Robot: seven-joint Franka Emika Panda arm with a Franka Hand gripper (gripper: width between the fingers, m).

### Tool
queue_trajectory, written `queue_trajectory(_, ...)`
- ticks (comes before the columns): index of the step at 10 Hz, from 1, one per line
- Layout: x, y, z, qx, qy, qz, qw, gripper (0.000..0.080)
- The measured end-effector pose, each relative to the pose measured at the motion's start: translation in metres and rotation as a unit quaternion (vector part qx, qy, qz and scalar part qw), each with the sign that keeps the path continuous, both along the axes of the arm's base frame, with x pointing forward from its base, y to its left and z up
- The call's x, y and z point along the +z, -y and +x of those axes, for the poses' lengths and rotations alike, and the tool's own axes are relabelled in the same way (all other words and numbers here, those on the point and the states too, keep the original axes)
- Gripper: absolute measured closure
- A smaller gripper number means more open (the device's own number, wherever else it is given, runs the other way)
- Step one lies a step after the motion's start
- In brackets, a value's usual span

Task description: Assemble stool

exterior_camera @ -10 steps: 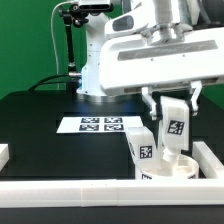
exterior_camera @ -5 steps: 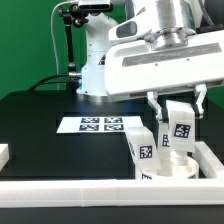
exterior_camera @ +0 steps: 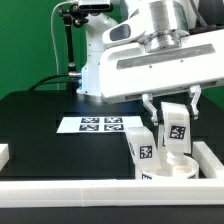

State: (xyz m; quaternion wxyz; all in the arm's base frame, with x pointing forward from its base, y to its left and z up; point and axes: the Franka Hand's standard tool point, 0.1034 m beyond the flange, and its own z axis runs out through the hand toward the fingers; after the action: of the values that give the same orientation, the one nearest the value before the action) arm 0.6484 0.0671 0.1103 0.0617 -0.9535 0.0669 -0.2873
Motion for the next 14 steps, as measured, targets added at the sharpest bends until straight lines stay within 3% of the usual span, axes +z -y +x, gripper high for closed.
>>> queue_trajectory(3, 0.0, -0.001, 0.0, 0.001, 0.0, 0.0, 1.0, 0.0472)
queue_trajectory(7, -0.009, -0.018, -0.005, 0.013, -0.005, 0.0, 1.0, 0.0472)
queue_trajectory(14, -0.014, -0.017, -0.006, 0.012, -0.001, -0.002, 1.0, 0.0472)
